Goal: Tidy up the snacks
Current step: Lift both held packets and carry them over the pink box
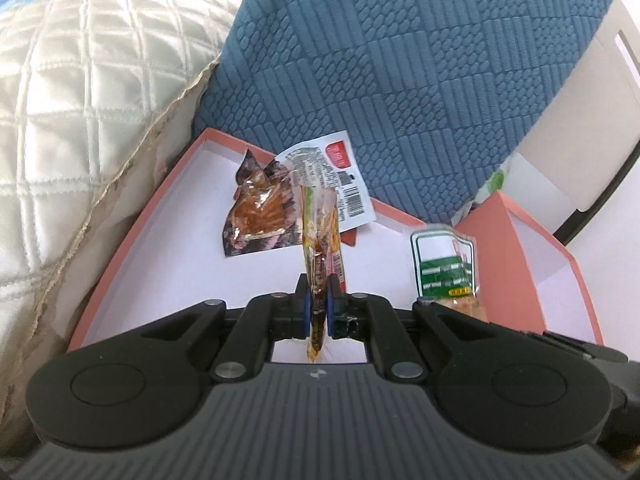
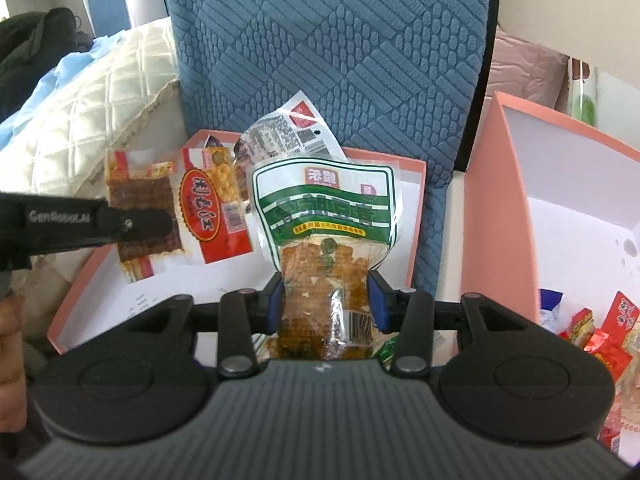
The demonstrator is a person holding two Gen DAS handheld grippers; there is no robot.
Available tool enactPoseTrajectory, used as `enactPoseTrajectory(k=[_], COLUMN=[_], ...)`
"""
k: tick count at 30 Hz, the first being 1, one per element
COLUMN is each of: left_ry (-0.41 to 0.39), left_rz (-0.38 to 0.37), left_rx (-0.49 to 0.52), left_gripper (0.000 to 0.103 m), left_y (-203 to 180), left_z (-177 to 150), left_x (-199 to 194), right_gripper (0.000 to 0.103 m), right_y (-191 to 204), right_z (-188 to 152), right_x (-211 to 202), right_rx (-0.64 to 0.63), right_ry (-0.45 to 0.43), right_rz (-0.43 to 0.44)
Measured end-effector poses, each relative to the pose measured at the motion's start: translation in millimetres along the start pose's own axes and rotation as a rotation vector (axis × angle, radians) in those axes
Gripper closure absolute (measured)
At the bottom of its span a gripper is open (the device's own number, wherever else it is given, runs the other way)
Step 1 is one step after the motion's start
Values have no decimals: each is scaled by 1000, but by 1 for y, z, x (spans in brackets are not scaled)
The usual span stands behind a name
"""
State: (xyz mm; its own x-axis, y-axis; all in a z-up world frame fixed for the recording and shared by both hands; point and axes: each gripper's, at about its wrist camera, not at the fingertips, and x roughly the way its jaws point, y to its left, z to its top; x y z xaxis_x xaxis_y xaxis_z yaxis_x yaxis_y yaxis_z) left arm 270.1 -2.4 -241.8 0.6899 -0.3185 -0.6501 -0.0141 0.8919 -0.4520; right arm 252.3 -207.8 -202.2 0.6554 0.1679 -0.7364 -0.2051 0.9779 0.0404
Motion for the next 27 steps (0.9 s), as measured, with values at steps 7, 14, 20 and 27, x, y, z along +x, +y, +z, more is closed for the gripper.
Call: enactPoseTrajectory(k=[7, 14, 20, 27], left_ry=[3, -23, -55, -92], left_rz=[-2, -18, -35, -68], left_rx=[45, 82, 116, 156], left_gripper=[95, 95, 95, 95], left_y=[-27, -59, -83, -116], left_z=[7, 24, 39, 50], left_x=[-18, -38, -58, -79], right_gripper=[57, 57, 57, 57], right_y=[-1, -13, -23, -40], right_z=[15, 30, 43, 57], right_x=[-26, -52, -79, -110], right_rx=[-26, -2, -13, -10], right_ry=[-37, -65, -109, -159], right_rz=[-9, -14, -42, -73])
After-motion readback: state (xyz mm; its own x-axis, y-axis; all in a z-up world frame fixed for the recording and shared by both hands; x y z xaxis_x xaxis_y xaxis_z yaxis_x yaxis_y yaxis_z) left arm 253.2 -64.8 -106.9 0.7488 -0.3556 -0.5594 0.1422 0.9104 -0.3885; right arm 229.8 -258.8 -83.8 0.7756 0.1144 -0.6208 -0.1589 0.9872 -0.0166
